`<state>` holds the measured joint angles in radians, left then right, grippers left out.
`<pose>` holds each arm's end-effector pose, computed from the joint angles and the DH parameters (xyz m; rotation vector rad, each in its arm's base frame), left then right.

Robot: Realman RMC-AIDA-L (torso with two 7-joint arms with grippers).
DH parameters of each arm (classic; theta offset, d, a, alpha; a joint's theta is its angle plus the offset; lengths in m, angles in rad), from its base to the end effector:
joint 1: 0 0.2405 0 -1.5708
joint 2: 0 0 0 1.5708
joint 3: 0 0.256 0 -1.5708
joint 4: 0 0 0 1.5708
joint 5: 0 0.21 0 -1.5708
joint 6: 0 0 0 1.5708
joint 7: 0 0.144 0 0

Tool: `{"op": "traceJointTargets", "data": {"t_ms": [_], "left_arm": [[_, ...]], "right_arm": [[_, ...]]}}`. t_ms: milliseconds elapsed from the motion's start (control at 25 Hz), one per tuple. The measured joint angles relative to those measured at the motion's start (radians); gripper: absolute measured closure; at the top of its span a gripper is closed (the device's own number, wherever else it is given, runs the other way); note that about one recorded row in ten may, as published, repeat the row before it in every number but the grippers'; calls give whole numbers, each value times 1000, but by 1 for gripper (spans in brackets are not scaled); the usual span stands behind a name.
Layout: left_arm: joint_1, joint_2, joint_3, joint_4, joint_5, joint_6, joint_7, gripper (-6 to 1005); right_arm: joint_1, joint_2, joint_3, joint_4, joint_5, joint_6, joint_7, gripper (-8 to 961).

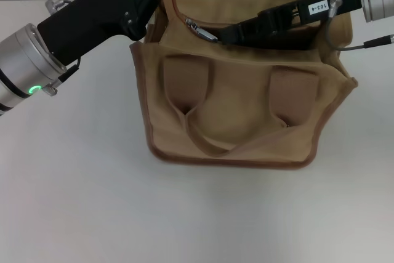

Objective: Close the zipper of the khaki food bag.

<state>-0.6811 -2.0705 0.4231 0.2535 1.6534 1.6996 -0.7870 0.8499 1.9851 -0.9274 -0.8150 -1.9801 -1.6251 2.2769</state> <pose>-0.2025 0.3505 0.0056 -2.2709 -0.0969 -1.3305 0.1285 0.3969 0.0275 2.8399 -1.1512 -0.5190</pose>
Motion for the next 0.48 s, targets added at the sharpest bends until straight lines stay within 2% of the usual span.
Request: {"op": "traceJointTargets", "data": {"t_ms": [160, 480], "left_arm": [[0, 0, 1, 0, 0, 3, 0, 979], [-6, -1, 0, -4, 0, 8, 0, 979]], "right_arm": [[-3, 1, 20, 0, 23, 12, -7, 955], [31, 4, -3, 13, 23, 42, -38, 919]]}}
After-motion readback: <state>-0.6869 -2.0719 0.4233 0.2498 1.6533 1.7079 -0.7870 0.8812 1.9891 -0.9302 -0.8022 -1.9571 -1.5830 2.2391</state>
